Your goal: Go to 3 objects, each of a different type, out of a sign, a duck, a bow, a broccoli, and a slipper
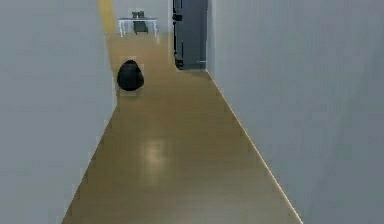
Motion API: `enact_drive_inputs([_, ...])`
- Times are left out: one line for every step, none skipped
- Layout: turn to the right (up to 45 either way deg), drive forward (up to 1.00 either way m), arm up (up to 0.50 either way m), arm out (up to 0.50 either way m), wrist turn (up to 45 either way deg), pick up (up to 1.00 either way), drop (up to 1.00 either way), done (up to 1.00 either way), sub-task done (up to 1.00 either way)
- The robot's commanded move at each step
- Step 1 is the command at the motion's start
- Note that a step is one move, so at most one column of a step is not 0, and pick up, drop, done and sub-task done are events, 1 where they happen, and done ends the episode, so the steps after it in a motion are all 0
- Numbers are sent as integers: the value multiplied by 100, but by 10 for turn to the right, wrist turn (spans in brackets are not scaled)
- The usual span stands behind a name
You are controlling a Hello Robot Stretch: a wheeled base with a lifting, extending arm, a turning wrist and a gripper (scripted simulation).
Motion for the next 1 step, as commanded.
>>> enact_drive_inputs([-30, 0, 0, 0, 0, 0, 0, 0, 0])
